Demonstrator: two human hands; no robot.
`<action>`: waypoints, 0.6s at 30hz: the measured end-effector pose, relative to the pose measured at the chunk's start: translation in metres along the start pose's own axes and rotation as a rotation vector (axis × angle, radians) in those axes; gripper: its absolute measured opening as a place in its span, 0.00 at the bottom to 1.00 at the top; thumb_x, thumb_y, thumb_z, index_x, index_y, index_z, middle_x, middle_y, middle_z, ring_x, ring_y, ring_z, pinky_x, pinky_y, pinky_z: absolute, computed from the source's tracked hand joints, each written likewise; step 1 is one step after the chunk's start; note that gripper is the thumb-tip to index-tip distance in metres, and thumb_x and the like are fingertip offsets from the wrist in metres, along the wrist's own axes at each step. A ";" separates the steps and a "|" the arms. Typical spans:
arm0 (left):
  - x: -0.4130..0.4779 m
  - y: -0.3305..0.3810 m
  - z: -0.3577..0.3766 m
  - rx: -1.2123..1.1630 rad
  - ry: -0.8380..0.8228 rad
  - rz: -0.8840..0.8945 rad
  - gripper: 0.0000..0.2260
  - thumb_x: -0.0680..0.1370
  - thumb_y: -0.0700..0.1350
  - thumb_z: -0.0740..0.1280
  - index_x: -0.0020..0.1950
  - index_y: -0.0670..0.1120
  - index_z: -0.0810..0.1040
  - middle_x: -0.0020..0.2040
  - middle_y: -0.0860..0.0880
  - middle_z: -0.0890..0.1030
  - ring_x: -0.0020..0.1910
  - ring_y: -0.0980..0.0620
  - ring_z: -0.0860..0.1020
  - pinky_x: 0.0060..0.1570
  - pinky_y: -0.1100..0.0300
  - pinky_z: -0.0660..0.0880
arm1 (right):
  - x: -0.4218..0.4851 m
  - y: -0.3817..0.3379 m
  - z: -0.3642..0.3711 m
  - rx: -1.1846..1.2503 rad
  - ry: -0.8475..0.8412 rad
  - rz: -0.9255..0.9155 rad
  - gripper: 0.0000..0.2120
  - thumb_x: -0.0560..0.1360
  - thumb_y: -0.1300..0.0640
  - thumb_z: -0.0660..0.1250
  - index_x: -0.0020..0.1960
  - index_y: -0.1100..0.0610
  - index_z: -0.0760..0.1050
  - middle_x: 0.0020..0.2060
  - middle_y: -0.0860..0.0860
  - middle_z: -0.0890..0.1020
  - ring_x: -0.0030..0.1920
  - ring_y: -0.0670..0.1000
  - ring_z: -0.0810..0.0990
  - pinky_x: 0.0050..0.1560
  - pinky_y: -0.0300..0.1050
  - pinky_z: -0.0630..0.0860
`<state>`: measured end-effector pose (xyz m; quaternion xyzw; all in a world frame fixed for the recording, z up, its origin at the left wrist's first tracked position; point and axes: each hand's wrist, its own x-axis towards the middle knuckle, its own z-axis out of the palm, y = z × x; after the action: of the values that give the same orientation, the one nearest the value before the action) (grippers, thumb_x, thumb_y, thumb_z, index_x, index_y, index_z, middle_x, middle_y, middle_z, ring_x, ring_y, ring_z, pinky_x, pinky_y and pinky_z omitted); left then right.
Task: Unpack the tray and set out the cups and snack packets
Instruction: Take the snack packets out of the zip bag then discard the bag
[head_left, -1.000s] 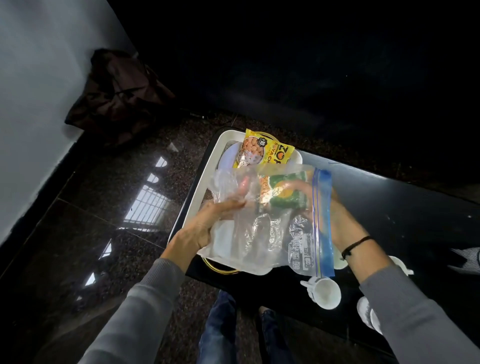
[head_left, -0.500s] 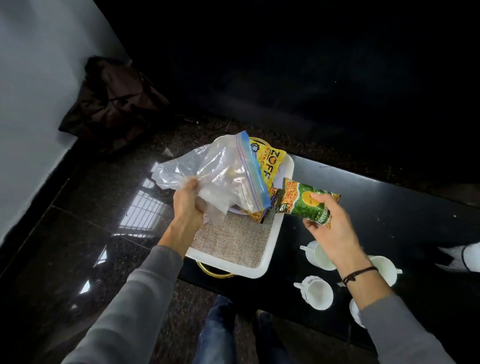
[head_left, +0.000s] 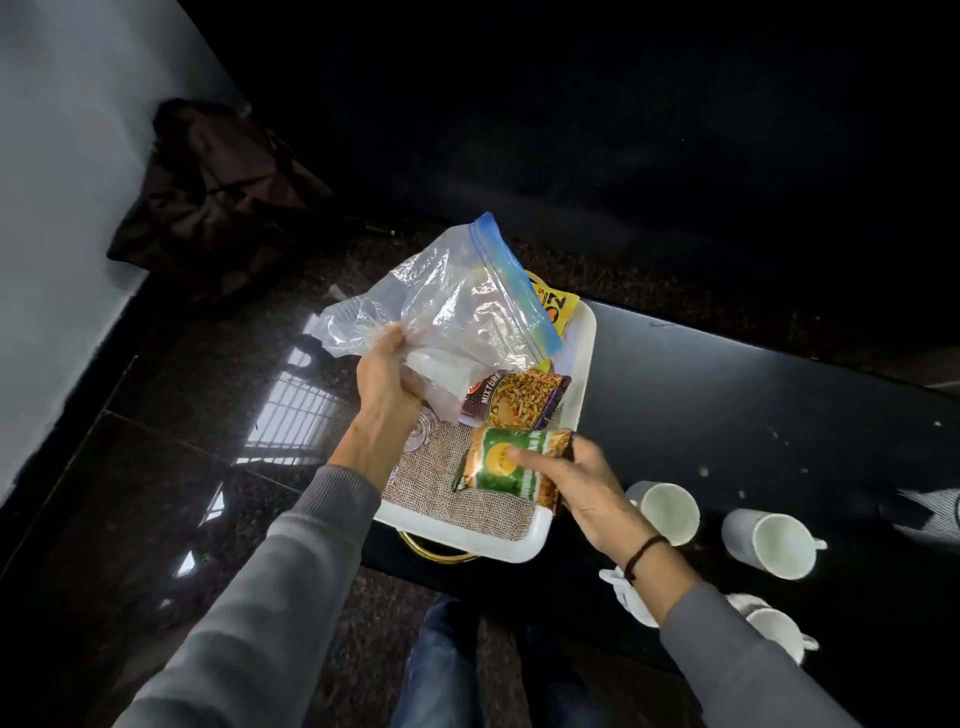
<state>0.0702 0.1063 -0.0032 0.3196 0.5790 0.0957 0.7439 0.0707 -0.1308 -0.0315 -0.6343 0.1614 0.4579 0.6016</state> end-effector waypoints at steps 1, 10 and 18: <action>0.001 0.000 -0.001 0.012 -0.009 0.008 0.06 0.82 0.45 0.67 0.46 0.45 0.78 0.40 0.49 0.82 0.27 0.55 0.70 0.19 0.66 0.68 | 0.004 0.003 0.006 -0.028 -0.010 0.006 0.30 0.61 0.50 0.85 0.58 0.58 0.79 0.51 0.54 0.88 0.54 0.57 0.87 0.58 0.52 0.81; 0.014 0.005 -0.007 0.022 -0.071 0.005 0.04 0.80 0.45 0.69 0.49 0.46 0.81 0.51 0.46 0.84 0.48 0.46 0.80 0.59 0.48 0.78 | 0.013 -0.016 0.026 -0.596 0.441 -0.266 0.27 0.66 0.39 0.80 0.51 0.54 0.71 0.49 0.50 0.80 0.47 0.51 0.81 0.46 0.45 0.78; 0.018 0.010 -0.010 0.040 -0.090 0.005 0.06 0.80 0.42 0.67 0.44 0.47 0.82 0.35 0.52 0.84 0.35 0.53 0.82 0.44 0.54 0.80 | 0.036 -0.037 0.023 -0.809 0.268 -0.292 0.20 0.77 0.48 0.71 0.68 0.49 0.74 0.65 0.53 0.73 0.65 0.56 0.74 0.62 0.57 0.77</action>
<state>0.0687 0.1270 -0.0131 0.3399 0.5459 0.0718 0.7625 0.1088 -0.0893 -0.0339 -0.8883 -0.0455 0.3082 0.3374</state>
